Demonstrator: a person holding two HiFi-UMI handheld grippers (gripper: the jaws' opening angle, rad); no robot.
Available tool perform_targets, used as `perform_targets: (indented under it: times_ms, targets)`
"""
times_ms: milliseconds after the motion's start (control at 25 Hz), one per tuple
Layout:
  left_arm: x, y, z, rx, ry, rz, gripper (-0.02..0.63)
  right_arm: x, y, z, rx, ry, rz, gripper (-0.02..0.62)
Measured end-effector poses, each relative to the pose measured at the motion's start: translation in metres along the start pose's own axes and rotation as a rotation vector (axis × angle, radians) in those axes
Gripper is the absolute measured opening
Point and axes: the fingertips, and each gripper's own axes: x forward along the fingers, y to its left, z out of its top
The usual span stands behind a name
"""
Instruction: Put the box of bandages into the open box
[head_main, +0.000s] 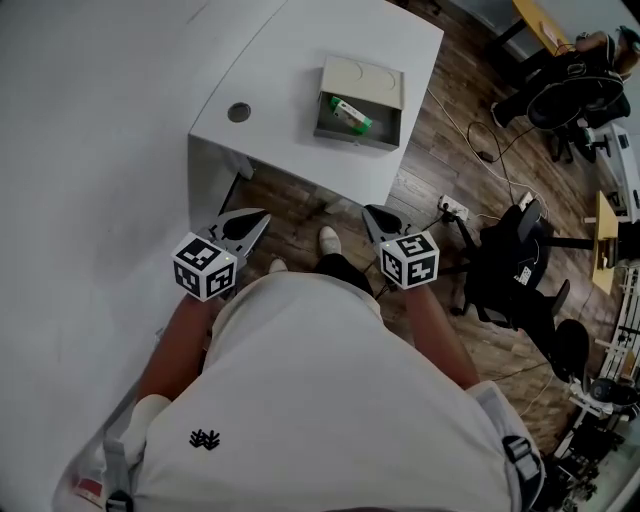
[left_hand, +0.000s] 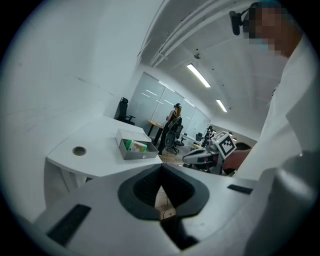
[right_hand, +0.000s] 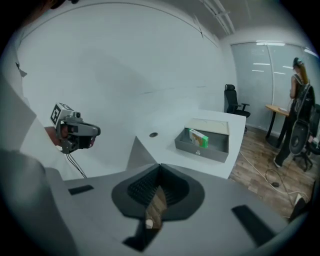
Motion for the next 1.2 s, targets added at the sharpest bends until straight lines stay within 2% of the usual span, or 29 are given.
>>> perform_targets:
  times_ms: [200,480,800,1200]
  targets:
    - [-0.003,-0.011,-0.009,0.006,0.013,-0.024,-0.002,-0.020,0.031,-0.017,0.025,-0.012,0.026,0.008]
    - [-0.010,-0.021,-0.012,0.017,0.007,-0.048,-0.002,-0.030,0.050,-0.029,0.035,-0.011,0.039,0.006]
    - [-0.031,-0.023,-0.019,0.006,0.004,-0.036,-0.002,-0.031,0.079,-0.022,-0.038,-0.016,0.067,0.006]
    - [-0.037,-0.020,-0.027,-0.003,0.036,-0.033,-0.002,-0.027,0.093,-0.019,-0.072,-0.005,0.091,0.006]
